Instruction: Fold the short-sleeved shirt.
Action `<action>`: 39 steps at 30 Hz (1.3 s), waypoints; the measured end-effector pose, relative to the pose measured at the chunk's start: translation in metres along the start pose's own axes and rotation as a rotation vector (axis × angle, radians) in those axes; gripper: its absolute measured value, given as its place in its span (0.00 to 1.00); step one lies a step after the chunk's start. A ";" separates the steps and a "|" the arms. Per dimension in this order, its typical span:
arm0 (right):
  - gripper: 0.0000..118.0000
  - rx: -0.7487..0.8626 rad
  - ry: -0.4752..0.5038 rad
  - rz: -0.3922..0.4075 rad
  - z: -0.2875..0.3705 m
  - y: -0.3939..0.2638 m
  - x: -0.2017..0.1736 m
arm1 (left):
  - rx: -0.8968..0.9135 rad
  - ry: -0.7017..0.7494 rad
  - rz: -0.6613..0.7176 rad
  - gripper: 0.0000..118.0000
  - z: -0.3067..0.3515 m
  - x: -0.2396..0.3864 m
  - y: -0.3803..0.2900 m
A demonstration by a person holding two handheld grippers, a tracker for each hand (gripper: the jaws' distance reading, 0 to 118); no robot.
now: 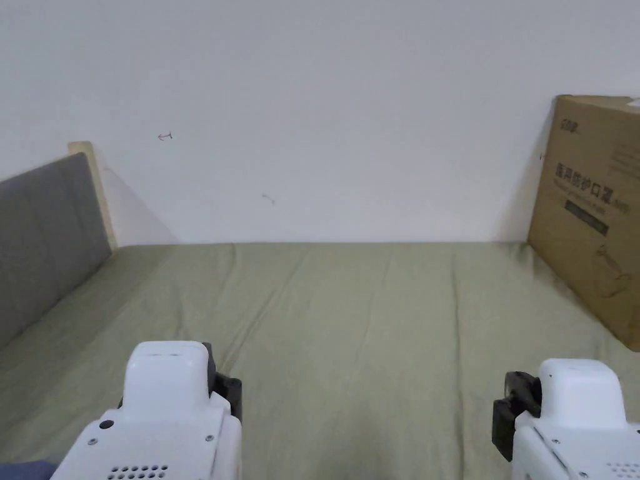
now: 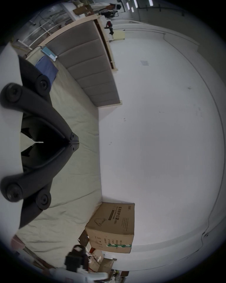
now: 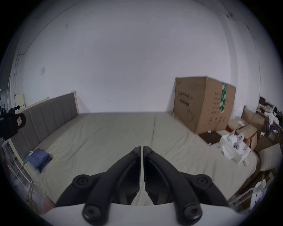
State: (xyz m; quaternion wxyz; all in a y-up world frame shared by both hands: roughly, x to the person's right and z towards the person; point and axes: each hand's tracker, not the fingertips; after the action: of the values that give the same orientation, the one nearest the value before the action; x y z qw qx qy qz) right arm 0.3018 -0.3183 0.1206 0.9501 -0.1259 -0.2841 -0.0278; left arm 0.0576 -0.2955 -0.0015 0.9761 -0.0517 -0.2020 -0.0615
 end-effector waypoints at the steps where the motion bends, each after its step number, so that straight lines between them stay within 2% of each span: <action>1: 0.04 0.016 -0.018 0.021 0.002 0.004 -0.003 | 0.011 -0.004 -0.016 0.00 0.003 0.004 -0.001; 3: 0.04 0.050 -0.025 0.041 0.006 0.008 -0.009 | 0.029 -0.026 -0.006 0.00 0.008 0.006 -0.002; 7: 0.04 0.050 0.014 0.011 0.009 0.011 -0.011 | 0.004 -0.040 0.018 0.00 0.007 0.010 -0.001; 12: 0.04 0.058 0.007 0.026 0.011 0.010 -0.013 | -0.010 -0.043 0.030 0.00 0.006 0.010 -0.001; 14: 0.05 0.066 0.005 0.018 0.012 0.010 -0.011 | -0.011 -0.043 0.013 0.07 0.006 0.010 -0.001; 15: 0.06 0.069 0.004 0.010 0.012 0.011 -0.011 | -0.015 -0.034 0.008 0.16 0.005 0.010 -0.001; 16: 0.11 0.071 0.003 0.007 0.012 0.012 -0.011 | -0.018 -0.037 0.006 0.28 0.004 0.011 -0.001; 17: 0.23 0.071 -0.005 0.007 0.012 0.013 -0.012 | -0.022 -0.039 0.009 0.45 0.003 0.011 0.000; 18: 0.48 0.072 -0.013 0.009 0.012 0.013 -0.012 | -0.036 -0.041 0.017 0.74 0.001 0.010 0.000; 19: 0.70 0.075 -0.013 0.011 0.011 0.012 -0.012 | -0.045 -0.045 0.032 0.89 0.000 0.009 0.000; 20: 0.86 0.074 -0.014 0.012 0.011 0.012 -0.012 | -0.032 -0.047 0.058 0.94 0.002 0.007 -0.001; 21: 0.98 0.074 -0.014 0.010 0.010 0.012 -0.011 | -0.019 -0.039 0.072 0.93 0.004 0.007 -0.001; 22: 1.00 0.086 -0.010 0.004 0.012 0.011 -0.010 | -0.012 -0.039 0.077 0.94 0.006 0.006 0.001; 26: 1.00 0.107 -0.026 0.011 0.013 0.014 -0.011 | -0.044 -0.036 0.099 0.93 0.001 0.002 0.006; 29: 1.00 0.114 -0.033 0.014 0.012 0.014 -0.011 | -0.052 0.005 0.005 0.93 0.000 0.009 0.006; 31: 1.00 0.120 -0.026 -0.007 0.012 0.013 -0.009 | -0.052 -0.046 -0.016 0.93 0.001 0.010 0.006; 39: 1.00 0.086 -0.029 -0.001 0.005 0.009 -0.007 | -0.063 -0.089 0.029 0.93 0.004 0.010 0.008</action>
State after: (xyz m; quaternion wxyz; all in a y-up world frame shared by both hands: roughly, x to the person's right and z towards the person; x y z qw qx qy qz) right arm 0.2948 -0.3087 0.1186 0.9504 -0.0852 -0.2990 -0.0141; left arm 0.0664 -0.2884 0.0058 0.9648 -0.0881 -0.2425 -0.0513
